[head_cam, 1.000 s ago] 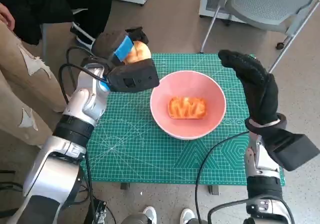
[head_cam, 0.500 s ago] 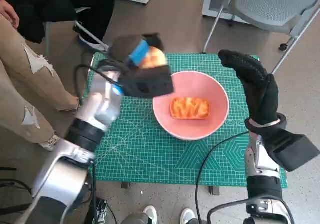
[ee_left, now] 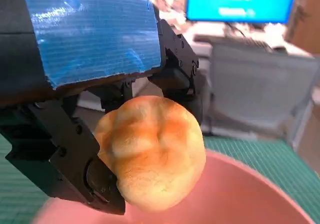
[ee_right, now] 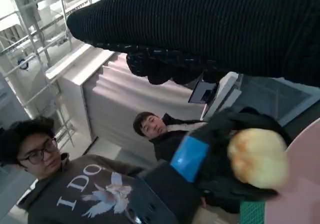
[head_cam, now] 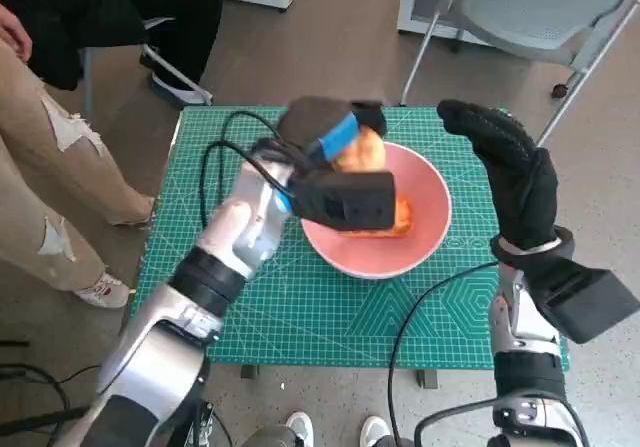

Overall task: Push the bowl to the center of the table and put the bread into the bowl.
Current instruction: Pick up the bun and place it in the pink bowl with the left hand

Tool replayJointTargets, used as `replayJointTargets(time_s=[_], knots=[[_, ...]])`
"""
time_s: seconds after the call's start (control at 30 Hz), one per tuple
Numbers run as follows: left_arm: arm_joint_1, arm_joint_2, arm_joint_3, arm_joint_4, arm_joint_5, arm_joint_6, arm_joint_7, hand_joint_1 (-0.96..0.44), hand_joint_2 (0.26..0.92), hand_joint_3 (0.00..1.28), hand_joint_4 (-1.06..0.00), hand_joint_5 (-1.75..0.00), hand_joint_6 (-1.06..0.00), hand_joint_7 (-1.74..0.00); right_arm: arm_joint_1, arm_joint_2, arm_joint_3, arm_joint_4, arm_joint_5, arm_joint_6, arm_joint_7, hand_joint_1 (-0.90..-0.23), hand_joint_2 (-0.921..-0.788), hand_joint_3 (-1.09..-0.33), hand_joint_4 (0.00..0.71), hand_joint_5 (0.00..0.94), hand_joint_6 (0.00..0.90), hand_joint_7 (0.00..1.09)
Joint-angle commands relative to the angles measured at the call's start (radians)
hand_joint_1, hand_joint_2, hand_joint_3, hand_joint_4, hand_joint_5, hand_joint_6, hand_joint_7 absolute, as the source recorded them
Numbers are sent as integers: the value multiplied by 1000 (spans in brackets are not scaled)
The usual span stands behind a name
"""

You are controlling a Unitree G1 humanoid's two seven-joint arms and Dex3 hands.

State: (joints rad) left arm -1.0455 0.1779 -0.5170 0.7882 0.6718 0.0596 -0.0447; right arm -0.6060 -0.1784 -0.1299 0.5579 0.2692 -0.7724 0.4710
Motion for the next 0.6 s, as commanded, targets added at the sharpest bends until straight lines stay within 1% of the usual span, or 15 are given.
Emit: replayJointTargets(time_s=[0.03,0.23,0.5,0.6], knots=[[-42,-7,-11,59,16,-23,3,2,741,443,-634,-1404,-602,-1116,26,-6,-3,-2,-9,4,-1,-670,-921,-785,217,5,-1,505],[-58,-16,-19,104,18,-33,9,1,770,408,-622,-1388,-569,-1161,29,-8,-7,-4,-9,6,-3,-669,-921,-783,218,5,-1,506],[-73,-26,-19,143,22,-31,15,2,777,396,-623,-1363,-561,-1187,28,-10,-11,1,-13,4,-5,-667,-921,-781,219,5,-1,507],[-76,-28,-17,154,21,-33,19,2,804,346,-624,-1347,-557,-1189,30,-10,-11,0,-15,3,-8,-667,-921,-780,219,5,-1,508]])
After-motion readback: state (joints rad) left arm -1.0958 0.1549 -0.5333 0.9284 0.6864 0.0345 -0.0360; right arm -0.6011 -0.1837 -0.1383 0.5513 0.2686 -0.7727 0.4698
